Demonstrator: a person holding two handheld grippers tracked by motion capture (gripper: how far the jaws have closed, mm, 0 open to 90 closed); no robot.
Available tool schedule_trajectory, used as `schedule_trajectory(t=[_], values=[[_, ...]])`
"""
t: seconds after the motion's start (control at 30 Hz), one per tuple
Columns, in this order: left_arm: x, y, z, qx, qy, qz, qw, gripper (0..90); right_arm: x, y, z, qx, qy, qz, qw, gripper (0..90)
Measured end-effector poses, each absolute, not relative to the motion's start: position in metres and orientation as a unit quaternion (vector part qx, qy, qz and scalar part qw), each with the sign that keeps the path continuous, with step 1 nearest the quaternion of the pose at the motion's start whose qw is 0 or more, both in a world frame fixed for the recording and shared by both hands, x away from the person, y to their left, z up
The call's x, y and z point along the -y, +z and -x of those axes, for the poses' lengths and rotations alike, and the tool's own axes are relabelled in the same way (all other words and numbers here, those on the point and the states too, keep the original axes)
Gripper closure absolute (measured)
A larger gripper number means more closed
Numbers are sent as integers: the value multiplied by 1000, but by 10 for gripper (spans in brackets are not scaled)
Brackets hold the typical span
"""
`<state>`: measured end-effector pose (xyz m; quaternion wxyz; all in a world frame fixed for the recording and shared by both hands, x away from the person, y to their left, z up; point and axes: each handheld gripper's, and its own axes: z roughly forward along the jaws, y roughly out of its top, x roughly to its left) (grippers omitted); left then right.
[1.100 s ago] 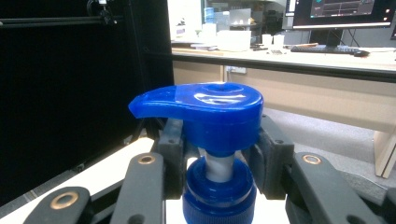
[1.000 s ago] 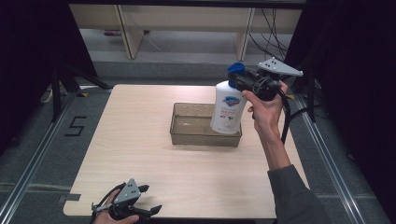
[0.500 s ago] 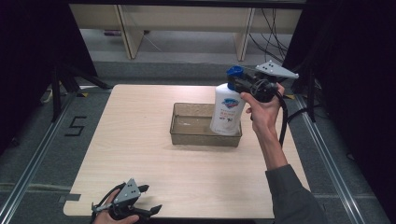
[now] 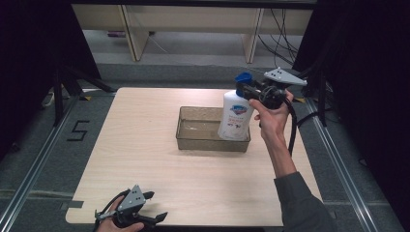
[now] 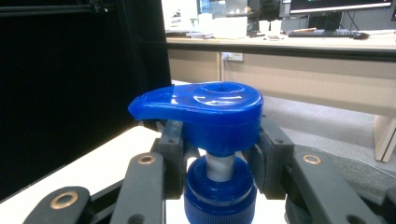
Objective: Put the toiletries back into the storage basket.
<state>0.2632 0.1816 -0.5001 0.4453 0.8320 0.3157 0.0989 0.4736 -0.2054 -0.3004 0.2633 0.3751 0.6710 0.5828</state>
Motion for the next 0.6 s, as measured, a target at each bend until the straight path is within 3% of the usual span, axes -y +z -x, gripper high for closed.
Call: schedule_trajectory(t=[0.6], values=[[-181, -500, -263, -318, 103, -830, 447, 172, 210, -322, -474, -673, 574, -393, 250, 612]])
